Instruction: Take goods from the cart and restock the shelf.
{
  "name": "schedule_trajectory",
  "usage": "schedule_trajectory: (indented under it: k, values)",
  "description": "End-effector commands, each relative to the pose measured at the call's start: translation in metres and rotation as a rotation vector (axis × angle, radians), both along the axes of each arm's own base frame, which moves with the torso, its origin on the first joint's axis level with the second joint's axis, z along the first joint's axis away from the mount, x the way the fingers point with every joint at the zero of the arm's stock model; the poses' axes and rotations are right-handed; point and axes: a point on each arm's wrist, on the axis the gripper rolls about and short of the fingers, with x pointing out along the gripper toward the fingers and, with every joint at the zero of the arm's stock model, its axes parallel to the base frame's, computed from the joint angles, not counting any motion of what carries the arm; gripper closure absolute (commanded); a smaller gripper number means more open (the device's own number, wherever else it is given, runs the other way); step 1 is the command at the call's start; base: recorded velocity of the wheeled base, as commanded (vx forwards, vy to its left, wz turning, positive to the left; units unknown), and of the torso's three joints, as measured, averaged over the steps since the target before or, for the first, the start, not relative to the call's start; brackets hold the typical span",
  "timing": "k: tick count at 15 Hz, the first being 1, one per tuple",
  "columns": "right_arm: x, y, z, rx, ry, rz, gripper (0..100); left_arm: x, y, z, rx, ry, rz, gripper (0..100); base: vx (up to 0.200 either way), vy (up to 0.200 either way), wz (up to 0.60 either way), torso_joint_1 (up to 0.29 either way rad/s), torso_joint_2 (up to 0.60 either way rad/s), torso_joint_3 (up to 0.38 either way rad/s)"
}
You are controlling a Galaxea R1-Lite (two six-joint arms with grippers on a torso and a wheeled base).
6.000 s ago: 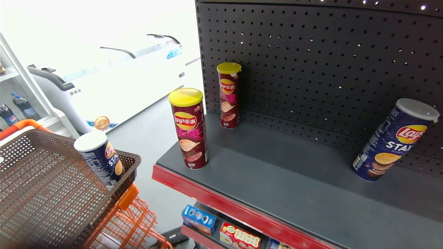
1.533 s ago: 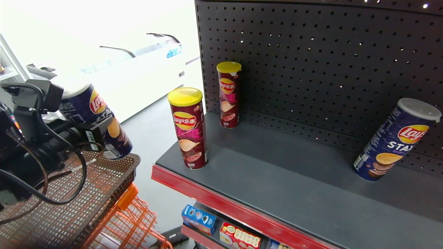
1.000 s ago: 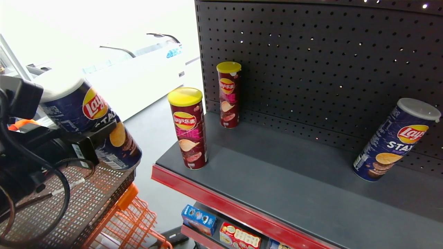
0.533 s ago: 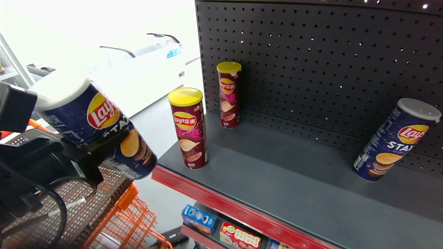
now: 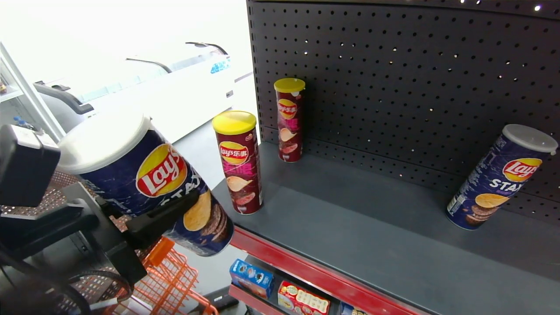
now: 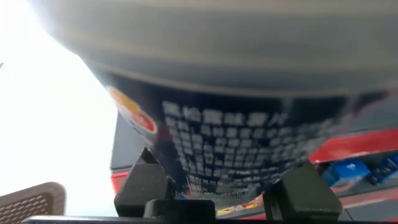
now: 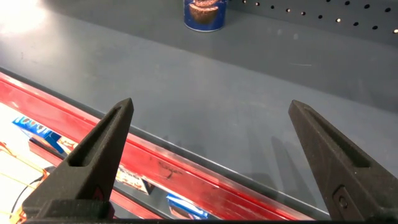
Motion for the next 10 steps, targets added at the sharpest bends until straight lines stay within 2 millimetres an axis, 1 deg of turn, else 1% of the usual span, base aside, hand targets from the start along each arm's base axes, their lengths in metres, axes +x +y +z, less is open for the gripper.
schedule_trajectory:
  k: [1, 3, 7, 8, 10]
  values:
    - [0.0, 0.0, 0.0, -0.001, 0.002, 0.0, 0, -0.002, -0.006, -0.001, 0.004, 0.005, -0.038, 100, 0.0, 0.0, 0.0, 0.0, 0.0, 0.0]
    - [0.0, 0.0, 0.0, -0.001, 0.0, 0.0, 0, 0.001, -0.009, 0.001, 0.004, 0.005, -0.042, 100, 0.0, 0.0, 0.0, 0.0, 0.0, 0.0]
    - [0.0, 0.0, 0.0, -0.001, 0.0, 0.0, 0, 0.006, -0.018, -0.004, 0.02, 0.032, -0.101, 100, 0.0, 0.0, 0.0, 0.0, 0.0, 0.0]
    - [0.0, 0.0, 0.0, -0.001, 0.002, 0.0, 0, 0.008, -0.023, -0.007, 0.03, 0.046, -0.142, 100, 0.0, 0.0, 0.0, 0.0, 0.0, 0.0]
    - [0.0, 0.0, 0.0, -0.001, 0.0, 0.0, 0, 0.014, -0.031, -0.008, 0.043, 0.057, -0.167, 100, 0.0, 0.0, 0.0, 0.0, 0.0, 0.0]
